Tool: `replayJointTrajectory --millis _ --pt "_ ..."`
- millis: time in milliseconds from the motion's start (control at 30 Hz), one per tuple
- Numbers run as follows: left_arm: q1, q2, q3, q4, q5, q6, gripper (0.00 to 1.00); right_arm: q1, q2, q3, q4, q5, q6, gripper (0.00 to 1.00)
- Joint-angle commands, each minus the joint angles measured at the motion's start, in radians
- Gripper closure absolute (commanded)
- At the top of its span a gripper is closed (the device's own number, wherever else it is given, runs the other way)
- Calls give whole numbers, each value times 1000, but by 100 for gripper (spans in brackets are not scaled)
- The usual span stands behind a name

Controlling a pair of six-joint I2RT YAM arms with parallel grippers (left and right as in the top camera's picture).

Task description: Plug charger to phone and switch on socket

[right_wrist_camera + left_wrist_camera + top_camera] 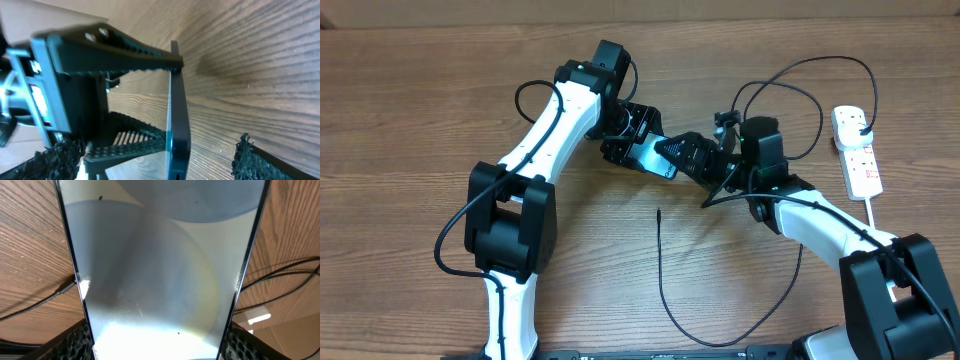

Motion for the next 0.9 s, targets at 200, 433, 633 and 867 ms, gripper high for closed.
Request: replayJointTrajectory --millis 200,433,633,867 --pt "-10 6 33 2 31 -26 96 23 3 23 -30 91 -48 0" --pt "-27 6 33 2 34 -27 96 23 3 23 -34 98 -48 7" --pt "-51 6 33 10 38 -27 96 27 3 23 -37 98 -74 14" --pt "-63 6 33 13 58 -28 96 29 3 23 -37 98 -74 26"
